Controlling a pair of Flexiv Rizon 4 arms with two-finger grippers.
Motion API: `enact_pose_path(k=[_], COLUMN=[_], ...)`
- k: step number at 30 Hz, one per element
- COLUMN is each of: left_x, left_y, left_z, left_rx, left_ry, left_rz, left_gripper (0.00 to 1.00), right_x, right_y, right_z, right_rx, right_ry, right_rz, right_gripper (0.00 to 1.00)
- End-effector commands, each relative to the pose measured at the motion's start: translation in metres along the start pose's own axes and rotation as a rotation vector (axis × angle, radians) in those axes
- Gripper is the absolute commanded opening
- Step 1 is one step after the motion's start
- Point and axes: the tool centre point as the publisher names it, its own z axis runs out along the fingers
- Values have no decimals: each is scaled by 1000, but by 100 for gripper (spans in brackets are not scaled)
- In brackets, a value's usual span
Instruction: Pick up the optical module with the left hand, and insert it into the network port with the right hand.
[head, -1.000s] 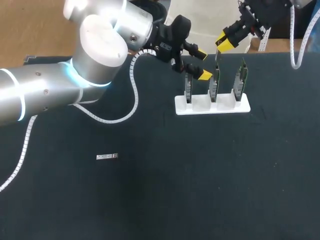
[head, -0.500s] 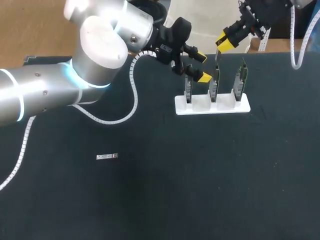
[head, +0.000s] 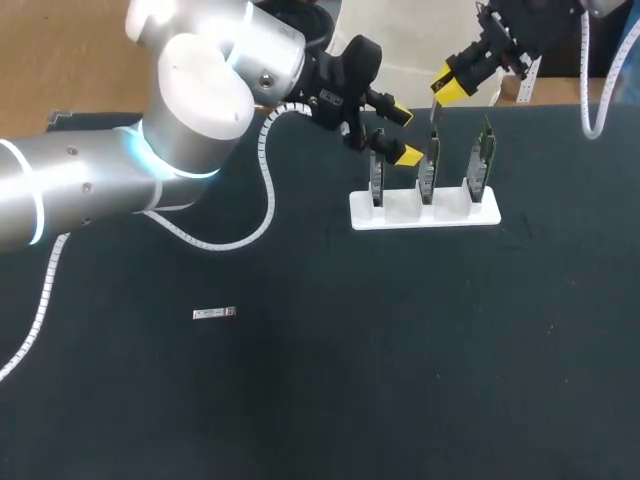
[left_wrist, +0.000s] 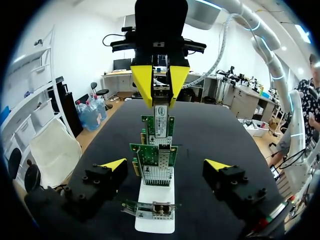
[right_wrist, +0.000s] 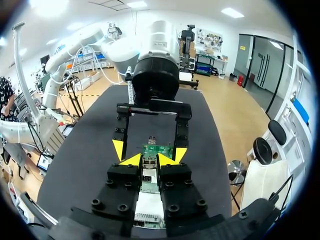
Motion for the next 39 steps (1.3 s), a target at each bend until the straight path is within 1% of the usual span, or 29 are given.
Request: enact_pose_path(k=[1, 16, 39], left_x=[0, 0, 0], left_y=[-1, -1, -1], left_z=[0, 0, 0], left_rx=[-2, -2, -2], left_ry=[0, 0, 0], left_rz=[1, 1, 1], left_gripper=[100, 100, 100], right_x=[1, 7, 10], right_y=[4, 4, 5], right_z=[1, 9, 10], right_rx=[7, 3, 17], right_ry=[1, 37, 32], right_rz=[1, 8, 24], right_gripper=[0, 0, 0])
